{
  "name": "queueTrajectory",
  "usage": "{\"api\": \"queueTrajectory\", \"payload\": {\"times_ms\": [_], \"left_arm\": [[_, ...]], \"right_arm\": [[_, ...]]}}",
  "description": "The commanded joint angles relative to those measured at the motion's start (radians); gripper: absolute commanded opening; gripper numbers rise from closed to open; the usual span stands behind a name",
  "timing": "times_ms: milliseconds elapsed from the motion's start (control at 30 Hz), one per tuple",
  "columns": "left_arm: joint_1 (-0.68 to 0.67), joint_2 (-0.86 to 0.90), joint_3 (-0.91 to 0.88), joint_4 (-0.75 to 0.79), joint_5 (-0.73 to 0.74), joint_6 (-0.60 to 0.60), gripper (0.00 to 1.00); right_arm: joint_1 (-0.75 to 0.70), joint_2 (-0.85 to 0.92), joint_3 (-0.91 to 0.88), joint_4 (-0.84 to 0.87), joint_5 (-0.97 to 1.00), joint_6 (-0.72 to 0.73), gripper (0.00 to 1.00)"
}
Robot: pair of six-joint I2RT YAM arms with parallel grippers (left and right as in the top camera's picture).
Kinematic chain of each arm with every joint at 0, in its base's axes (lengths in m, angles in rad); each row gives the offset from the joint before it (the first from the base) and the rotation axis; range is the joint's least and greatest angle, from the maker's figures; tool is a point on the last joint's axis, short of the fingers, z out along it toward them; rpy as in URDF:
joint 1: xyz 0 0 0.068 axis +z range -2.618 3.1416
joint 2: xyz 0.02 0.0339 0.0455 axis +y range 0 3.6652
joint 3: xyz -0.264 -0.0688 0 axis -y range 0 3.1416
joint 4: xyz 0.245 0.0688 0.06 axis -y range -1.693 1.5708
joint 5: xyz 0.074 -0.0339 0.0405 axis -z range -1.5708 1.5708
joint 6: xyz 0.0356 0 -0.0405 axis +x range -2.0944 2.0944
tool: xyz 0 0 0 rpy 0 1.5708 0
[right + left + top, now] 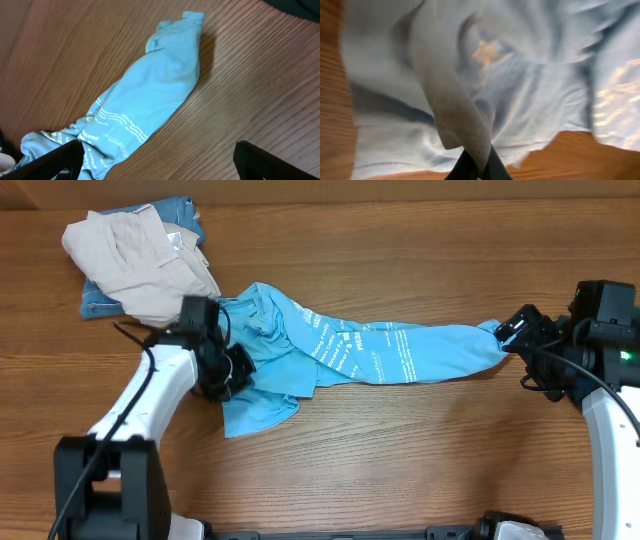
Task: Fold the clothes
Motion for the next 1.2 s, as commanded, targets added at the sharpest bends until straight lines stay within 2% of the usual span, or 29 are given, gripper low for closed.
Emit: {"api": "queueTrajectory", "payload": {"times_ms": [0, 233, 367, 533, 633, 800, 833, 1000, 1167], "left_arm": [[0.005, -0.145, 0.119, -0.018, -0.079, 0.027, 0.04], [0.005, -0.371, 0.201, -0.031, -0.121, 0.026, 0.04], [0.005, -0.383, 0.201, -0.051, -0.175, 0.025, 0.04], [0.005, -0.362, 0.201, -0.043, -0.171, 0.011, 0.04], [0.005, -0.370, 0.211, 0.032, -0.079, -0.001, 0.04], [0.005, -0.375, 0.346, 0.009, 0.019, -0.005, 0.04], [0.004, -0.376, 0.416, -0.013, 0.022, -0.005, 0.04], [0.004, -0.380, 0.618, -0.108, 0.021, -0.004, 0.04], [0.003, -0.383, 0.672, -0.135, 0.082, -0.008, 0.04]], "right_arm": [[0.005, 0.000, -0.006, 0.003, 0.009, -0.003, 1.00], [0.005, 0.037, -0.014, 0.000, -0.106, -0.004, 1.00], [0.005, 0.059, -0.117, 0.048, -0.333, -0.004, 1.00], [0.045, 0.059, -0.306, 0.214, -0.702, 0.013, 1.00], [0.183, 0.059, -0.386, 0.369, -0.710, 0.214, 1.00], [0.429, 0.059, -0.411, 0.664, -0.689, 0.502, 1.00], [0.484, 0.059, -0.411, 0.723, -0.640, 0.595, 1.00], [0.598, 0.059, -0.411, 0.906, -0.521, 0.816, 1.00], [0.742, 0.063, -0.411, 1.080, -0.265, 1.044, 1.00]]}}
